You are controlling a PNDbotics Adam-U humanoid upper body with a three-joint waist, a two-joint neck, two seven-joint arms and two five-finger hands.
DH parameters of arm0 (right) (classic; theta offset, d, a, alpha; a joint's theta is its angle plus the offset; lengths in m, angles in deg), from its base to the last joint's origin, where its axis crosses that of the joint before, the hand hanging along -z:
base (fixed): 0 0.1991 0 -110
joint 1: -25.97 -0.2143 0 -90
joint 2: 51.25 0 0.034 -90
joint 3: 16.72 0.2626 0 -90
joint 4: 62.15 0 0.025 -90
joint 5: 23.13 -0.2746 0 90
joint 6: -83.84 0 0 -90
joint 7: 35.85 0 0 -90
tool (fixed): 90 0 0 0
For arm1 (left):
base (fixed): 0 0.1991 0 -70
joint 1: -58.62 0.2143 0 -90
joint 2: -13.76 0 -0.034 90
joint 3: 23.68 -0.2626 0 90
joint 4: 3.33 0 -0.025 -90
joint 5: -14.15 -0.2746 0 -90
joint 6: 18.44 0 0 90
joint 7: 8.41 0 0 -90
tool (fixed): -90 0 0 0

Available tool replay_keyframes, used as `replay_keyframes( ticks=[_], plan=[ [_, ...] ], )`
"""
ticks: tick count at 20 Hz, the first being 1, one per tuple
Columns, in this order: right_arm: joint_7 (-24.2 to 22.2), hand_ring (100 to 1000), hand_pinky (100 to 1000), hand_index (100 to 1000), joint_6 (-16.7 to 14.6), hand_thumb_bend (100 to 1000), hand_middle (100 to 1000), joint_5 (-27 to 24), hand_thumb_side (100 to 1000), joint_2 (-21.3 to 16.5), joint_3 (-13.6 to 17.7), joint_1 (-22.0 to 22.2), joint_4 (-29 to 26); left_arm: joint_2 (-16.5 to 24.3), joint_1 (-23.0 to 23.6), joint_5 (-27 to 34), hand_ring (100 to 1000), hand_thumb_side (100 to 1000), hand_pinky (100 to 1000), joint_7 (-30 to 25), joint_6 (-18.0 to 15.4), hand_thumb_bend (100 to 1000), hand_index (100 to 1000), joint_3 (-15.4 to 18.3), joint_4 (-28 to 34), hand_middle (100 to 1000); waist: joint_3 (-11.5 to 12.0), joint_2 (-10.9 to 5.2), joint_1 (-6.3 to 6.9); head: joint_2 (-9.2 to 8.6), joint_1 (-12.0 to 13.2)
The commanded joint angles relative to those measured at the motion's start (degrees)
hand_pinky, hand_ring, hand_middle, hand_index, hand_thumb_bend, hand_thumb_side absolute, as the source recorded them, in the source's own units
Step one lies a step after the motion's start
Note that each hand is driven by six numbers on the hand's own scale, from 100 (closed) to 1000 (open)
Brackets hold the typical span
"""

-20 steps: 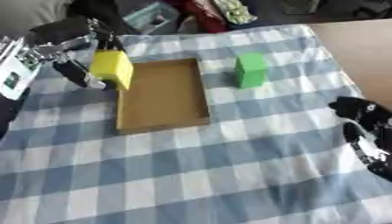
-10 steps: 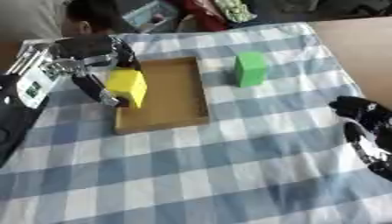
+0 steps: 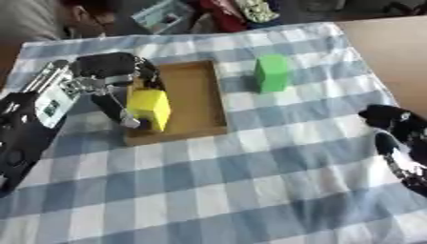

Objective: Pick up objects on the table and place them in the box.

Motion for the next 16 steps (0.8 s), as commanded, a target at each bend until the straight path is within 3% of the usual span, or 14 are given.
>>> replay_keyframes(
  ticks=[1,6,10,16],
  plan=[
    [-0.2,882,888,890,-0.2,100,783,-0.3,575,-0.7,0.4,-0.8,-0.6,1.3,-0.6,-0.1,615,415,687,-0.2,-0.7,553,786,0.5,0.9,611,0.2,-0.81,-0.21,-0.59,-0.2],
    [0.0,882,887,890,-0.3,100,783,-0.2,567,-1.1,0.6,-1.0,-0.5,2.0,-0.2,1.3,643,432,714,1.7,0.4,590,805,1.4,1.8,646,0.7,-0.82,-0.51,-0.62,-0.5],
    [0.2,880,885,892,-0.6,100,785,-0.4,514,-2.7,0.7,-2.1,-0.6,2.9,0.4,5.0,628,414,714,2.4,1.5,542,798,2.2,4.0,632,1.2,-0.91,-0.89,-0.55,-0.7],
    [0.6,876,878,894,-1.7,100,789,-1.1,378,-8.1,0.5,-6.7,0.0,4.5,2.7,19.3,581,366,697,-0.1,5.4,439,771,3.8,12.4,581,2.6,-1.33,-1.62,-0.21,-1.3]
  ],
)
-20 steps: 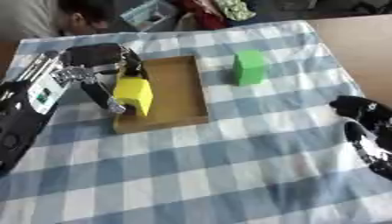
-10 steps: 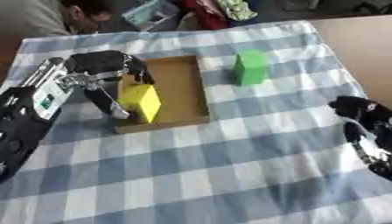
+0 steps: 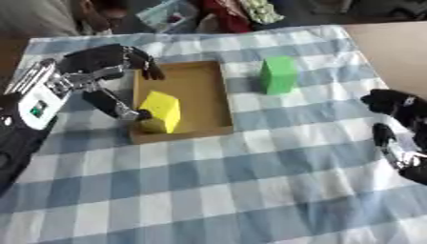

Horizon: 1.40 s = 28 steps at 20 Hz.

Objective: Pick up objects on the table and place them in the box.

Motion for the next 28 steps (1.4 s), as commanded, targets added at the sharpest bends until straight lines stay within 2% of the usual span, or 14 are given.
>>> replay_keyframes(
  ticks=[1,2,8,10,14,16,17,18,19,20,21,24,27,28],
  plan=[
    [0.3,875,877,894,-0.8,100,789,-1.1,380,-4.4,0.1,-2.4,0.4,3.1,0.3,8.2,578,361,696,-1.6,2.8,430,768,2.0,6.3,578,0.5,-1.33,-0.22,-0.18,-0.5],
    [0.3,875,876,894,-0.9,100,791,-1.5,343,-5.5,0.0,-3.2,1.0,3.5,0.9,10.9,571,346,692,-2.1,4.0,414,762,2.5,8.5,571,0.8,-1.40,-0.29,-0.17,-0.6],
    [0.7,865,862,895,-2.4,100,783,-4.5,289,-11.9,-0.5,-8.5,5.5,5.4,6.7,26.8,538,305,672,-2.6,12.3,340,730,6.9,21.5,537,3.2,-1.62,-0.86,-0.51,-1.8],
    [0.7,864,859,897,-3.2,100,786,-5.3,240,-14.4,-0.7,-10.6,7.5,5.4,8.9,31.0,532,292,668,-2.5,14.8,316,720,8.4,25.7,528,4.1,-1.66,-1.13,-0.70,-2.2],
    [-0.3,864,854,897,-5.0,100,791,-5.6,203,-18.4,-1.1,-15.6,13.5,4.4,12.6,36.6,526,293,664,-1.8,18.8,289,712,10.9,32.8,522,6.2,-1.60,-1.84,-1.32,-3.4],
    [-1.0,865,854,897,-6.4,100,792,-4.7,213,-19.8,-1.2,-18.3,17.6,3.5,14.3,38.6,526,300,664,-1.6,20.4,283,711,11.8,35.7,521,7.4,-1.53,-2.27,-1.79,-4.2],
    [-1.3,866,854,898,-7.2,100,795,-4.3,217,-20.3,-1.2,-19.4,19.6,3.1,15.0,39.3,526,298,665,-1.7,21.1,324,712,12.1,36.9,522,8.0,-1.44,-2.54,-2.04,-4.6],
    [-1.6,867,854,898,-7.9,100,796,-3.8,217,-20.7,-1.1,-20.4,21.5,2.6,15.6,39.7,527,311,665,-1.9,21.7,271,712,12.4,37.9,522,8.5,-1.37,-2.77,-2.23,-4.9],
    [-2.0,871,850,900,-8.7,100,804,-2.8,200,-21.0,-1.1,-21.6,23.1,2.2,16.1,40.1,527,319,666,-2.2,22.2,260,712,12.6,38.6,522,9.2,-1.24,-3.10,-2.47,-5.3],
    [-2.4,873,850,901,-9.7,100,807,-1.0,205,-21.2,-1.1,-22.7,24.8,1.8,16.5,40.5,526,326,666,-2.5,22.4,258,711,12.8,38.9,521,9.8,-1.11,-3.41,-2.72,-5.7],
    [-3.0,880,851,906,-10.9,100,816,0.7,259,-21.2,-1.2,-23.6,26.4,1.4,16.8,40.7,526,343,666,-2.9,22.6,253,711,13.0,39.1,521,10.3,-0.98,-3.72,-2.95,-6.0],
    [-4.6,896,858,915,-13.2,100,828,5.4,337,-20.5,-1.1,-26.1,32.1,0.4,17.1,41.2,526,349,666,-4.1,22.8,249,711,13.4,39.2,521,12.3,-0.46,-4.73,-3.80,-7.2],
    [-6.2,934,876,934,-14.6,100,858,9.6,446,-19.3,-0.4,-28.1,36.9,-0.3,17.5,41.4,524,370,665,-5.2,22.9,232,709,13.7,39.2,519,14.4,0.04,-5.67,-4.44,-8.5],
    [-7.0,938,879,937,-14.9,100,862,11.3,458,-18.9,-0.1,-28.7,38.3,-0.6,17.6,41.3,524,372,665,-5.5,23.1,231,709,13.8,39.2,519,15.0,0.16,-5.96,-4.60,-9.0]
  ],
)
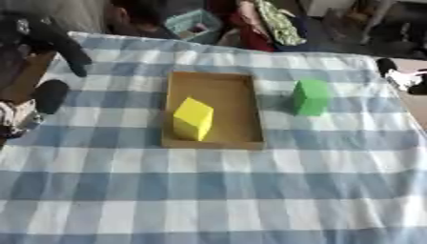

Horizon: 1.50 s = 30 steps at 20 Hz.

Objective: Pick up objects on the table and place them in the box.

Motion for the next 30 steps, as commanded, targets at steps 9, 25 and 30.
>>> replay_keyframes(
  ticks=[9,25,30],
  plan=[
    [-5.7,983,907,956,-2.0,253,902,15.7,576,1.2,3.6,-5.0,11.2,-0.3,0.6,-0.4,523,392,664,-2.1,0.1,214,708,1.7,1.1,516,5.0,-0.12,-2.02,-2.17,-4.2],
    [-3.3,993,907,963,-0.2,291,930,29.9,419,1.6,6.8,-6.2,19.6,-1.3,1.0,-2.1,520,416,664,-2.7,0.2,188,707,2.2,1.1,504,9.3,0.78,-3.82,-2.49,-9.6],
    [-3.2,988,903,958,0.1,267,924,30.9,444,1.4,7.1,-5.8,20.8,-1.4,1.2,-2.6,519,416,664,-2.7,0.0,186,707,2.3,1.1,502,9.7,1.06,-3.93,-2.50,-10.4]
  ],
)
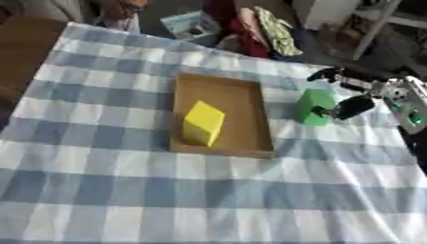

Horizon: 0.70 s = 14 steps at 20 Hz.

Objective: Pick up objects on the table and place them in the box.

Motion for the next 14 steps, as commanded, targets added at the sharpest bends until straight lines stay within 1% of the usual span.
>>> replay_keyframes(
  ticks=[1,3,4,5,6,7,8,9,10,12,14],
  plan=[
    [-0.1,988,903,958,0.3,267,923,1.0,443,-2.4,0.6,-0.5,0.5,0.5,-0.4,-0.3,519,416,664,0.0,-0.1,185,707,1.0,1.0,502,0.0,-0.85,0.43,-0.58,-0.6],
    [-0.4,968,893,952,0.4,266,903,1.0,458,-2.5,0.6,-0.3,0.7,0.5,-0.4,-0.4,518,419,663,0.0,-0.1,184,707,1.1,1.0,501,-0.1,-0.80,0.36,-0.62,-0.6],
    [-0.6,954,886,940,0.5,257,860,1.0,459,-2.6,0.5,-0.2,0.8,0.5,-0.4,-0.4,517,422,663,0.0,0.0,182,707,1.1,1.0,501,-0.2,-0.78,0.32,-0.68,-0.6],
    [-0.8,948,883,935,0.7,250,842,1.1,454,-2.6,0.6,-0.1,1.0,0.4,-0.4,-0.4,517,423,663,0.0,0.1,181,707,1.1,1.0,501,-0.3,-0.78,0.30,-0.74,-0.7],
    [-0.8,925,873,912,0.8,222,771,1.0,428,-2.6,0.6,-0.1,1.1,0.4,-0.4,-0.4,517,422,663,0.0,0.2,181,707,1.0,1.0,501,-0.4,-0.79,0.29,-0.80,-0.7],
    [-0.7,913,869,898,1.0,206,735,1.0,417,-2.7,0.7,0.0,1.2,0.4,-0.4,-0.4,517,422,663,0.0,0.2,180,707,1.1,1.0,501,-0.4,-0.82,0.29,-0.80,-0.7],
    [-0.5,885,856,845,1.2,167,643,0.9,371,-2.7,0.8,0.0,1.2,0.4,-0.3,-0.4,516,428,663,0.0,0.2,179,707,1.1,1.0,500,-0.5,-0.86,0.31,-0.82,-0.6],
    [-0.2,881,855,837,1.4,164,630,0.8,363,-2.7,0.8,0.0,1.2,0.4,-0.3,-0.5,517,428,663,0.0,0.3,179,707,1.1,1.0,500,-0.6,-0.90,0.32,-0.85,-0.6],
    [0.2,850,840,763,1.5,138,551,0.6,308,-2.7,0.9,0.1,1.1,0.4,-0.2,-0.5,516,429,663,0.0,0.4,177,707,1.1,1.0,500,-0.7,-0.94,0.34,-0.88,-0.5],
    [1.5,816,821,681,1.7,108,480,0.1,270,-2.6,1.1,0.1,0.7,0.4,-0.1,-0.6,516,426,663,0.0,0.5,178,707,1.1,1.0,500,-0.9,-1.05,0.39,-0.81,-0.4],
    [3.2,801,811,647,1.7,100,448,-0.8,250,-2.6,1.3,0.0,0.2,0.4,0.0,-0.6,516,425,662,0.1,0.6,176,707,1.2,1.0,500,-1.1,-1.18,0.45,-0.75,-0.3]
  ],
)
